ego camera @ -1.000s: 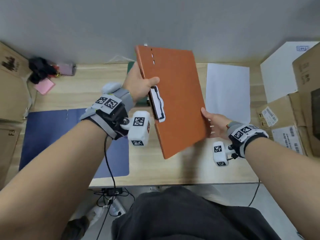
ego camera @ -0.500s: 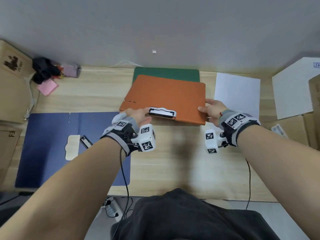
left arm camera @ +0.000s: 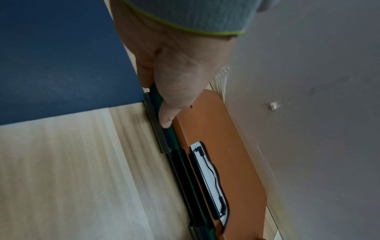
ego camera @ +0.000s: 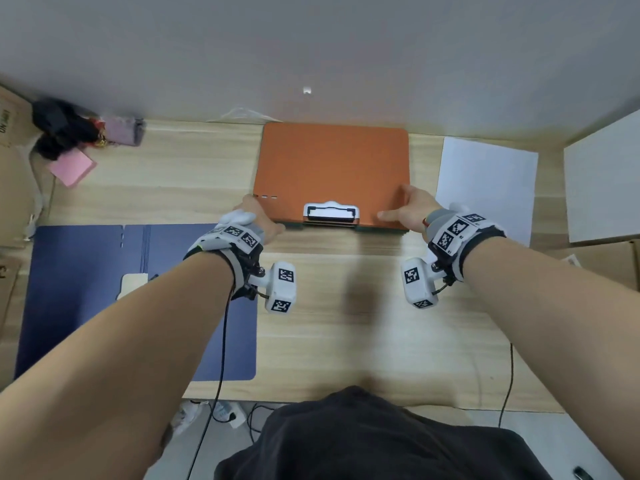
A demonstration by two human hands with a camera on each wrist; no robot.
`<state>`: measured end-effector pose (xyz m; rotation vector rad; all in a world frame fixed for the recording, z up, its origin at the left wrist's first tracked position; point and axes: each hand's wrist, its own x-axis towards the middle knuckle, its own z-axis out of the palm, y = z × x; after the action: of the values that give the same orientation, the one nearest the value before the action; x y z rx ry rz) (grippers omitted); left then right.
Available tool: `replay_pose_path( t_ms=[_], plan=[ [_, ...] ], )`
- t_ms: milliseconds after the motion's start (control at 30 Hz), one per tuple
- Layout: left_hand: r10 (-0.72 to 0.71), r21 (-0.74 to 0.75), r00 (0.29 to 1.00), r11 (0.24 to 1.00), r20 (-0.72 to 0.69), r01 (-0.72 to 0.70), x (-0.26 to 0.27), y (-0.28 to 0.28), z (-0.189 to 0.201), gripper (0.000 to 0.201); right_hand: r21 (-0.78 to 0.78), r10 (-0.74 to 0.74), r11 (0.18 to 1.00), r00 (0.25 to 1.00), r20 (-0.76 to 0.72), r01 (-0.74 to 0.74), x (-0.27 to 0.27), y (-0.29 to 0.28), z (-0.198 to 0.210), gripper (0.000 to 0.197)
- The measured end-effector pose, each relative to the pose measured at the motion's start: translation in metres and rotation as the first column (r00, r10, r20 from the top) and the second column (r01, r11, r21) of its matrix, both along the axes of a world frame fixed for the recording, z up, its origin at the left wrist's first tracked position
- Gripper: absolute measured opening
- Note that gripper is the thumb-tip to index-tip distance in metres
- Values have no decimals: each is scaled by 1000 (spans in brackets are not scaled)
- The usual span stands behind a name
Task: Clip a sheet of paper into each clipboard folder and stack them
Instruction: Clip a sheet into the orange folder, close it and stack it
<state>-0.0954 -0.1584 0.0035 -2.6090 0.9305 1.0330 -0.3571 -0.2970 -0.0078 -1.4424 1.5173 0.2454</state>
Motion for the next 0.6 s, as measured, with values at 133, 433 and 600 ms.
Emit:
replay_pose_path(
  t_ms=[133,433,600],
  plan=[
    [-39,-40,999,998,19,40,6,-7,-18,30,-10,111,993,985,-132,-114,1,0,-8,99],
    [-50,-60,999,997,-12,50,18,-7,-46,42,-60,236,962,920,-313,-267,9,-1,-13,91],
    [-65,-14,998,998,-18,65,28,7,-34,83,-70,100,989,936,-336,-131,12,2,-9,96]
  ],
)
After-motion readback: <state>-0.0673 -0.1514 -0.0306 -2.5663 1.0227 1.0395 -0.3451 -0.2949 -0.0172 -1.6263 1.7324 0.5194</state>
